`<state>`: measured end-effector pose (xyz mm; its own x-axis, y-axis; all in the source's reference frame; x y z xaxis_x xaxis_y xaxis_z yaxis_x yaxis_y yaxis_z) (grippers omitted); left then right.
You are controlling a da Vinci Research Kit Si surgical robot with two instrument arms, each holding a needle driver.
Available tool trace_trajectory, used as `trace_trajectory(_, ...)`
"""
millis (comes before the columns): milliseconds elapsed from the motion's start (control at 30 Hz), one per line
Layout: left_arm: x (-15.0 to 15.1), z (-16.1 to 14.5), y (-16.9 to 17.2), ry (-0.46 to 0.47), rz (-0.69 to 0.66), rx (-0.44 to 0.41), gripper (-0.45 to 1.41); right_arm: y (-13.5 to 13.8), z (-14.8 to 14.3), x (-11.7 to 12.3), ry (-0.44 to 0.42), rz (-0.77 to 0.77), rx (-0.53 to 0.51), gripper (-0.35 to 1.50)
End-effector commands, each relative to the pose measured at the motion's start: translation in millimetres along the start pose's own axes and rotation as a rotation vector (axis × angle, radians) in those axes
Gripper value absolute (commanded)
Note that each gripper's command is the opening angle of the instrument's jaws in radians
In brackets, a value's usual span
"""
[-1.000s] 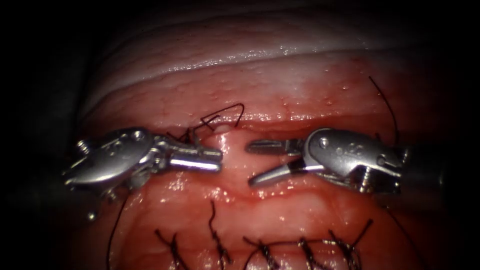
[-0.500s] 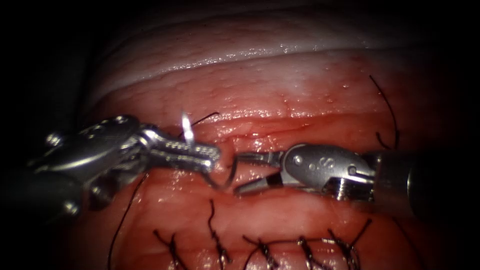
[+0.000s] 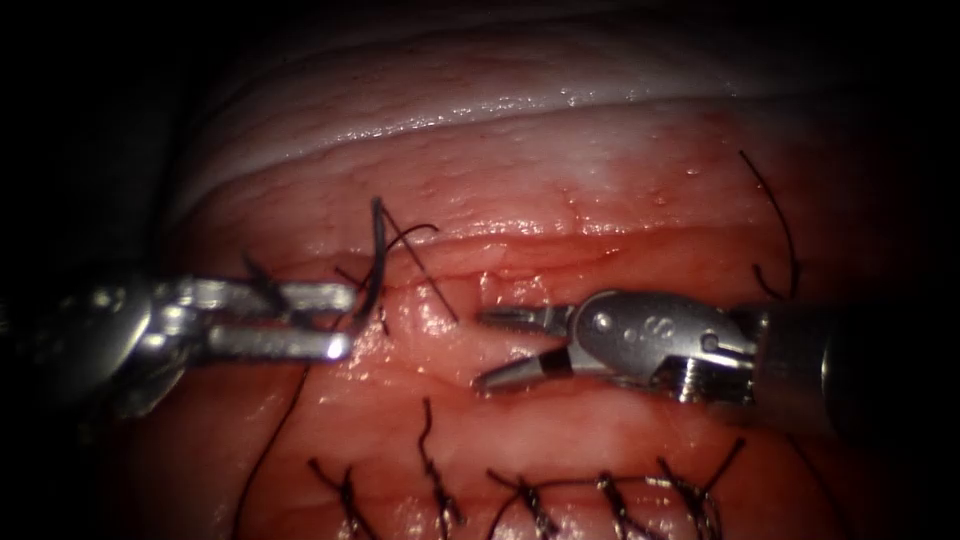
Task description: Wound Closure
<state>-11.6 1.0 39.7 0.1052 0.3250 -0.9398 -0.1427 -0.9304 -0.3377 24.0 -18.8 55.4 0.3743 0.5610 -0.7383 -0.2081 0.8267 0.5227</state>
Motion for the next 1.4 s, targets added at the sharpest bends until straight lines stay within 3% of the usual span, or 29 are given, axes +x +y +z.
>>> trace_trajectory(33, -0.4, 0.4, 0.1, -0.028, 0.052, 0.018, -0.45, 0.1, 0.5, 0.9, 0.019, 0.008, -0.001, 0.54)
trace_trajectory(167, -0.1, 0.0, 1.5, -0.102, 0.146, 0.073, -0.45, 0.7, -0.4, 3.1, 0.071, 0.05, -0.011, 0.59)
trace_trajectory(267, -0.2, 0.3, 3.5, -0.095, 0.165, 0.056, -0.45, 0.9, -0.7, 5.4, 0.108, 0.081, -0.019, 0.52)
trace_trajectory(533, -1.2, 2.0, 5.6, -0.124, 0.186, 0.024, -0.45, 1.0, 0.0, 7.5, 0.112, 0.106, -0.032, 0.52)
trace_trajectory(733, -1.0, 2.0, 5.6, -0.124, 0.185, 0.024, -0.45, 0.8, 1.1, 7.4, 0.102, 0.099, -0.027, 0.31)
trace_trajectory(833, -0.9, 1.9, 5.7, -0.122, 0.185, 0.021, -0.45, 0.7, 1.5, 7.1, 0.077, 0.093, -0.024, -0.08)
trace_trajectory(867, -0.9, 1.9, 5.7, -0.122, 0.185, 0.021, -0.45, 0.6, 1.6, 6.8, 0.069, 0.089, -0.023, -0.35)
trace_trajectory(1067, -0.7, 1.7, 6.0, -0.119, 0.186, 0.016, -0.45, 0.0, 2.2, 5.4, 0.0, 0.063, -0.011, -0.35)
trace_trajectory(1200, -0.9, 1.5, 6.2, -0.12, 0.189, 0.015, -0.45, -0.7, 1.4, 5.2, -0.008, 0.153, 0.002, -0.35)
trace_trajectory(1400, -2.8, 1.3, 8.6, -0.12, 0.214, 0.014, -0.45, -5.4, -1.8, 6.1, -0.016, 0.208, 0.024, -0.35)
